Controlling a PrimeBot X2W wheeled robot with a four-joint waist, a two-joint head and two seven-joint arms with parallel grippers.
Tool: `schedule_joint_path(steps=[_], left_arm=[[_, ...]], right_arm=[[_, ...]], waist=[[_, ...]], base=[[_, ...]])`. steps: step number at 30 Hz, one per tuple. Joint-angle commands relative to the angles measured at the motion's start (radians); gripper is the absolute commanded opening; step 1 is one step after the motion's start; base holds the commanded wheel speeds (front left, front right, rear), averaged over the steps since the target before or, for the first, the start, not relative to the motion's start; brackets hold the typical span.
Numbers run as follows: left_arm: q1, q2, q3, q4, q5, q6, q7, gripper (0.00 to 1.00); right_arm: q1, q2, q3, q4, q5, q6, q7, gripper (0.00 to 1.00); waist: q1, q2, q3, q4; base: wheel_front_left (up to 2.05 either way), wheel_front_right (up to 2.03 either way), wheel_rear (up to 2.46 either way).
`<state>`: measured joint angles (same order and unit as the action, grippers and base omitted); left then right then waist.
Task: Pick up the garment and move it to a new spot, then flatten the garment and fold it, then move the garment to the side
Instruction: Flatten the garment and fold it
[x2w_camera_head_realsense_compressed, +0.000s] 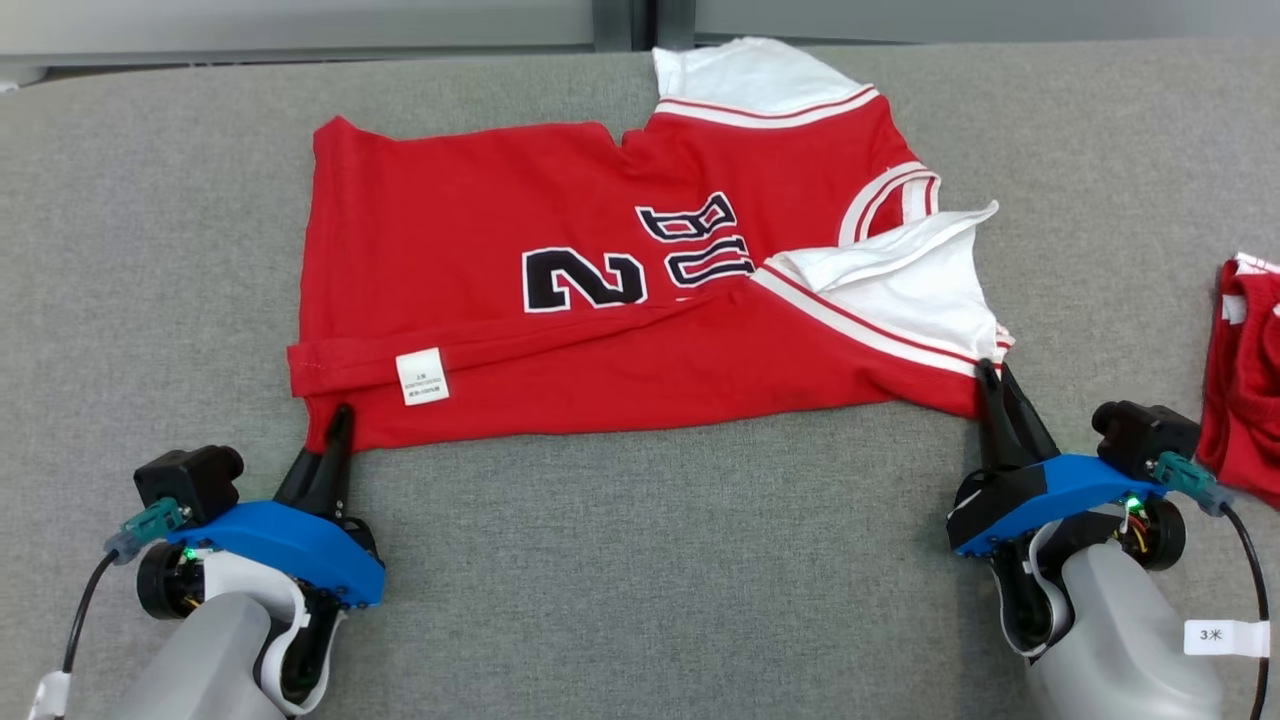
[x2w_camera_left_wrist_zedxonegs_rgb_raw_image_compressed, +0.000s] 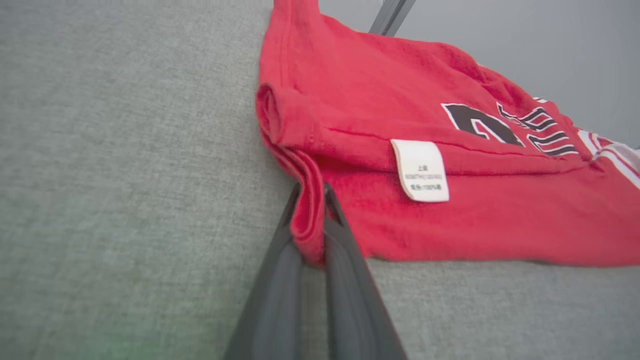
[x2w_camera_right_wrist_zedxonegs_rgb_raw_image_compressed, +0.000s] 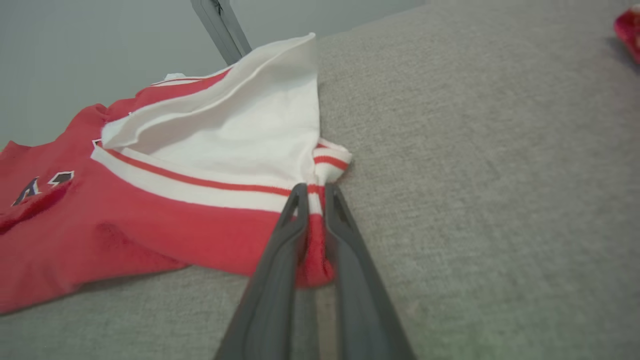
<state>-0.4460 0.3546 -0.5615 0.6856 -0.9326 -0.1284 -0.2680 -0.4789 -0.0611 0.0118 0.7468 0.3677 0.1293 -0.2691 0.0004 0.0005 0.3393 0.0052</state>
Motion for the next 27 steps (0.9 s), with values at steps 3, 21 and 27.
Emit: schedule_joint_path(steps=[3,21,27], left_arm=[[0.012,-0.002,0.044,-0.039,0.014,-0.004,0.005,0.00],[0.154,-0.080,0.191,0.017,0.119,-0.003,0.004,0.00],[0.272,-0.126,0.224,0.076,0.158,-0.001,0.004,0.00]], right_arm=[[-0.001,0.011,-0.005,-0.038,0.037,0.002,0.005,0.00],[0.095,0.007,-0.034,-0.026,0.024,0.001,0.014,0.00],[0.251,0.007,-0.030,-0.049,0.038,0.001,0.031,0.00]], waist=[[-0.0004,-0.0005,-0.046,-0.006],[-0.0004,-0.0005,-0.290,-0.010],[-0.0004,-0.0005,-0.316,-0.007]], base=[[0.00,0.00,0.00],[0.00,0.00,0.00],[0.00,0.00,0.00]])
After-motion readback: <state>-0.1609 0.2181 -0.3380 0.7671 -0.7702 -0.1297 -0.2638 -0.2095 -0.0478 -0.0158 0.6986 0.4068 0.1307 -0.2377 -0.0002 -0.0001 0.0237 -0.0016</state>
